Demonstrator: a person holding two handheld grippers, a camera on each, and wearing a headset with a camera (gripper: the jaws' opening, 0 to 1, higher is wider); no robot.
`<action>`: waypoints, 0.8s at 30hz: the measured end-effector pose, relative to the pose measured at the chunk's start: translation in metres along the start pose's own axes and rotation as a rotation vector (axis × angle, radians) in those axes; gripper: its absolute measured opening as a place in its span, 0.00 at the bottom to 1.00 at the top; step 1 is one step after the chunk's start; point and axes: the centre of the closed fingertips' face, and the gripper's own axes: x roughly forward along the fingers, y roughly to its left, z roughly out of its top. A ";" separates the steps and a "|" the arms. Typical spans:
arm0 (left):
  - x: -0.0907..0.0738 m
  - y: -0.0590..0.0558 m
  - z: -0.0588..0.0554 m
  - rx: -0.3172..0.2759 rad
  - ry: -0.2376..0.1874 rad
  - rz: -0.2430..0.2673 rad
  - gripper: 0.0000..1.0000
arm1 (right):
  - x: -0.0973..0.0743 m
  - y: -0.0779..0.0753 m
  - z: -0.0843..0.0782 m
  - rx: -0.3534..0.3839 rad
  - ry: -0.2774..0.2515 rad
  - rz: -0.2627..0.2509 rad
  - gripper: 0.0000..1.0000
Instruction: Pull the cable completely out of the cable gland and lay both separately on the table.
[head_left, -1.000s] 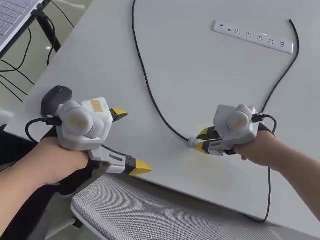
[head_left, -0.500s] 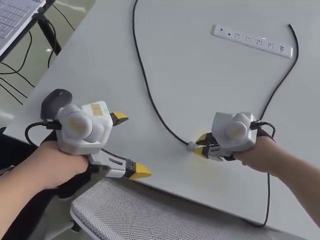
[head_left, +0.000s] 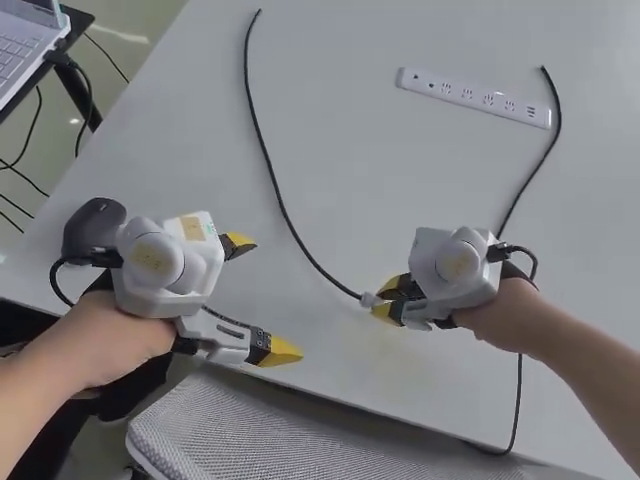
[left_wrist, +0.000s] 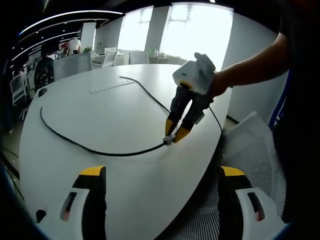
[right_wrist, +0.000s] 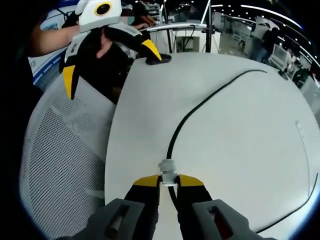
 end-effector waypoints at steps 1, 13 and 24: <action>0.000 -0.001 0.002 0.000 -0.002 -0.003 0.92 | -0.001 0.000 0.001 0.000 -0.001 -0.002 0.07; 0.002 -0.009 0.031 0.044 -0.043 -0.041 0.91 | -0.031 0.009 0.017 0.014 -0.029 -0.025 0.07; 0.011 -0.024 0.046 0.086 -0.059 -0.090 0.90 | -0.050 0.029 0.029 0.022 -0.044 -0.019 0.07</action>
